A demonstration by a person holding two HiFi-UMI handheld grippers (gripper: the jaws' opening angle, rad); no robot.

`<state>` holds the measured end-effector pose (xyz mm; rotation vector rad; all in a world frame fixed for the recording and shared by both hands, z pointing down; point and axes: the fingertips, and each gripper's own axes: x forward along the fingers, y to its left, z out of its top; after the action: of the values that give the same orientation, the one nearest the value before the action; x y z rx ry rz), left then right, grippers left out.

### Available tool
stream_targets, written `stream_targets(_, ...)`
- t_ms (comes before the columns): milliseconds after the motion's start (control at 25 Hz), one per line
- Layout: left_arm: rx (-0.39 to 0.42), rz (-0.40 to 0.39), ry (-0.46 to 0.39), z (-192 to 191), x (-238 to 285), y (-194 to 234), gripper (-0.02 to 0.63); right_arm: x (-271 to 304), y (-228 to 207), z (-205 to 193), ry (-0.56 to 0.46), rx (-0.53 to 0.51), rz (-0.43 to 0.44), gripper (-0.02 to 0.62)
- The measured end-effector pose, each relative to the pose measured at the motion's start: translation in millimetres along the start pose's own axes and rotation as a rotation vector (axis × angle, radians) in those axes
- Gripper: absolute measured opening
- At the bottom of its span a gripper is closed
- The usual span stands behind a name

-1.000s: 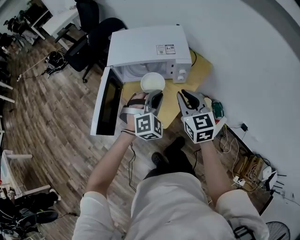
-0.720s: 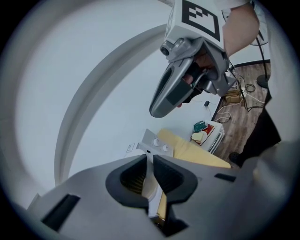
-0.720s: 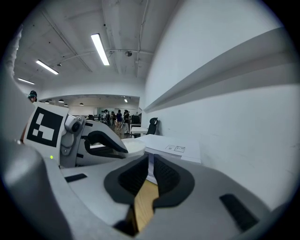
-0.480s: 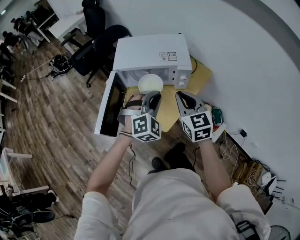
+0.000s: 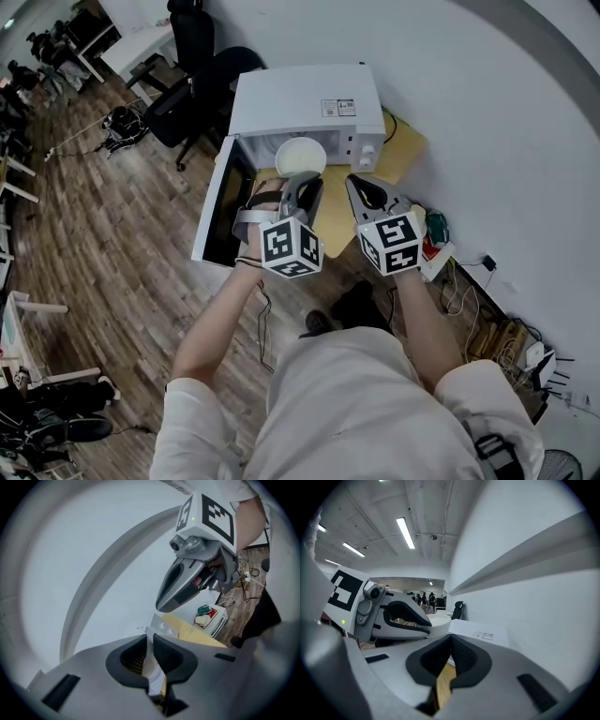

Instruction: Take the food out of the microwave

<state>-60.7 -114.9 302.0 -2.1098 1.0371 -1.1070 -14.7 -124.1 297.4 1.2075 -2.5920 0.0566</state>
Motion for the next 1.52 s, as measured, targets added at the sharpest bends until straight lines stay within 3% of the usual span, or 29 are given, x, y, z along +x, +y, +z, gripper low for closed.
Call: stream_targets(1520, -0.001, 0.020, -0.003, 2, -16, -9, 0.040, -5, 20, -8, 0.017, 0.004, 0.022, -0.002)
